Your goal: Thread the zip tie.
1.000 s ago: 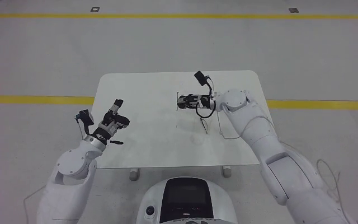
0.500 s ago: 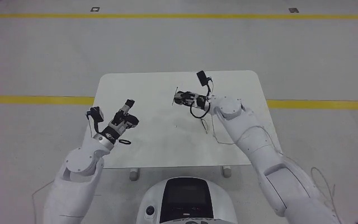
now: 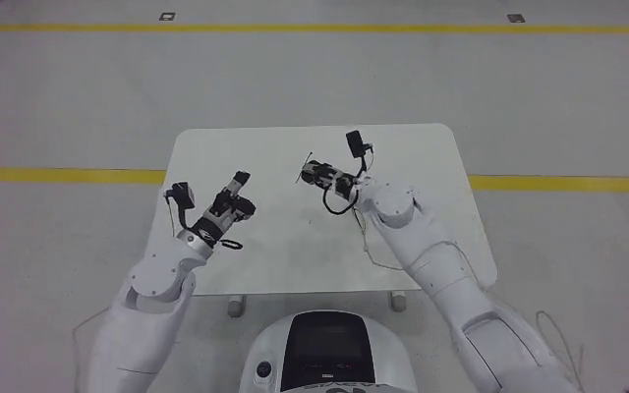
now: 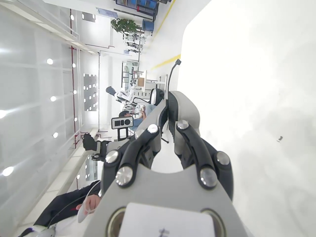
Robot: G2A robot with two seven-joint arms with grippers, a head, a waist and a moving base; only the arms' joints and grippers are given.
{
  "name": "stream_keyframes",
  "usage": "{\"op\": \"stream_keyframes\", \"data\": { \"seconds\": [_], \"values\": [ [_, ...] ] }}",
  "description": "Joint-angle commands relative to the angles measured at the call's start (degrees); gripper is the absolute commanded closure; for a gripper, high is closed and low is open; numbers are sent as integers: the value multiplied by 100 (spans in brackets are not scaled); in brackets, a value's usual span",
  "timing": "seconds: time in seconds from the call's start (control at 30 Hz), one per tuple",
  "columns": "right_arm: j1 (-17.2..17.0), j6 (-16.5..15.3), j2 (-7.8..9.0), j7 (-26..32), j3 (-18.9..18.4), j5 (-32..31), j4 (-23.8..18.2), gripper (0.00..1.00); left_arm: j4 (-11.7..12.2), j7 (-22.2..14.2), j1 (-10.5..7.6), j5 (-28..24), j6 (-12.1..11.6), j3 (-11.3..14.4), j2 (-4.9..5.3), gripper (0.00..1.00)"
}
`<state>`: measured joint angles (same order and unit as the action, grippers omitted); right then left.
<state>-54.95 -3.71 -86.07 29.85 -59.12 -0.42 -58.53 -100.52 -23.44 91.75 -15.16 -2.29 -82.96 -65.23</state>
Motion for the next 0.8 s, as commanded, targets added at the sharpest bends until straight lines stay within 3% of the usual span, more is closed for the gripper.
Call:
{"op": "stream_keyframes", "data": {
  "seconds": [0.0,0.33,0.63,0.77],
  "values": [
    [-175,128,-11,-332,74,-118,-264,100,137,-73,-56,-64,-77,71,-7,0],
    [-846,707,-49,-1215,269,-293,-1129,100,598,216,-486,-94,-153,567,-90,0],
    [-901,735,-44,-1337,267,-380,-1221,100,596,210,-485,-89,-170,597,-93,0],
    [-1051,912,-74,-1416,339,-220,-1421,100,805,-22,-568,-47,-366,724,-96,0]
  ]
}}
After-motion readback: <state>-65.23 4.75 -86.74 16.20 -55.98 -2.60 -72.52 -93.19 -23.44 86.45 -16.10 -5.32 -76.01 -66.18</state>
